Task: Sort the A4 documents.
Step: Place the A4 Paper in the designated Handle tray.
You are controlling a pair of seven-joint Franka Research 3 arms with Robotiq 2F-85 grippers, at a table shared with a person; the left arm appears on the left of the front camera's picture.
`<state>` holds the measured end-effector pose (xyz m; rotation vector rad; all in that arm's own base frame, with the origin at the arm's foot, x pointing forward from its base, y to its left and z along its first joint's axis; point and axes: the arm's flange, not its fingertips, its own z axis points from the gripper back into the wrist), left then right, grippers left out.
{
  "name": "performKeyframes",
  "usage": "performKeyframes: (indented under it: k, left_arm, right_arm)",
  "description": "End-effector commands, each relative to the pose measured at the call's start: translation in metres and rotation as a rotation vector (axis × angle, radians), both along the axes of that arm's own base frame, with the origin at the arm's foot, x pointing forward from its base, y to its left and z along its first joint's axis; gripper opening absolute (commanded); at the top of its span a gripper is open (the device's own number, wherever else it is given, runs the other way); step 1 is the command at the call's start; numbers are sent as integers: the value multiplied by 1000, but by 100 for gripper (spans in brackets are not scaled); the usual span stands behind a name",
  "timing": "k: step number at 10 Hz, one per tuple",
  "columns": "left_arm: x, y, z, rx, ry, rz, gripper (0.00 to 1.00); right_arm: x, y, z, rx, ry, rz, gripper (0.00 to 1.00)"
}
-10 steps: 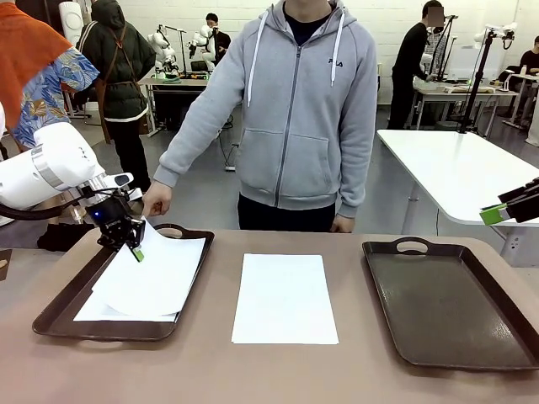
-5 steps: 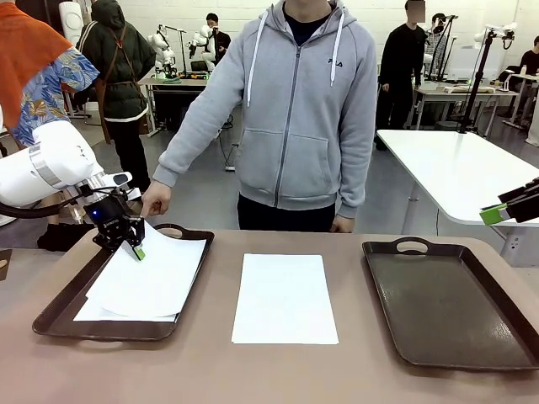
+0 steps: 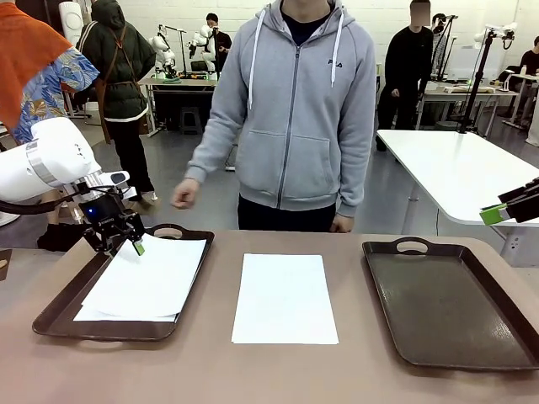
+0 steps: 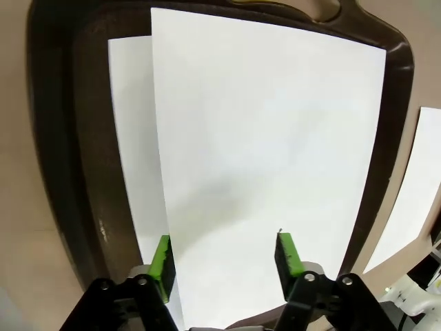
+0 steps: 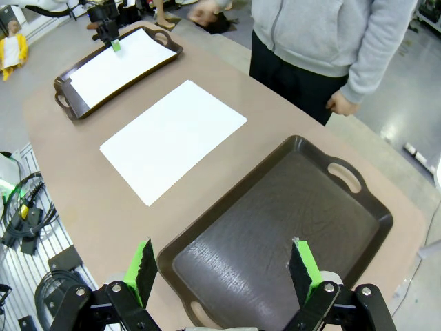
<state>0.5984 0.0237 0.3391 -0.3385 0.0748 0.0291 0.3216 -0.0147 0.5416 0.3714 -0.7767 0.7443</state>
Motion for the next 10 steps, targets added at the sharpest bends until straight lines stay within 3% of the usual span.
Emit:
performKeyframes:
  k: [1,3,4,8,10]
  left_arm:
    - [-8,6,9,54,-15,43,100]
    - [-9,12,18,61,-42,64,95]
    - [-9,15,21,61,-47,71,100]
    - [-12,14,24,-49,-41,115,100]
    - [-4,14,25,-8,-47,66,100]
  right_arm:
    - [2,1,-2,13,4,10,100]
    - [2,1,-2,13,4,10,100]
    - [2,1,-2,13,4,10,100]
    - [2,1,-2,13,4,10,100]
    - [2,1,-2,13,4,10,100]
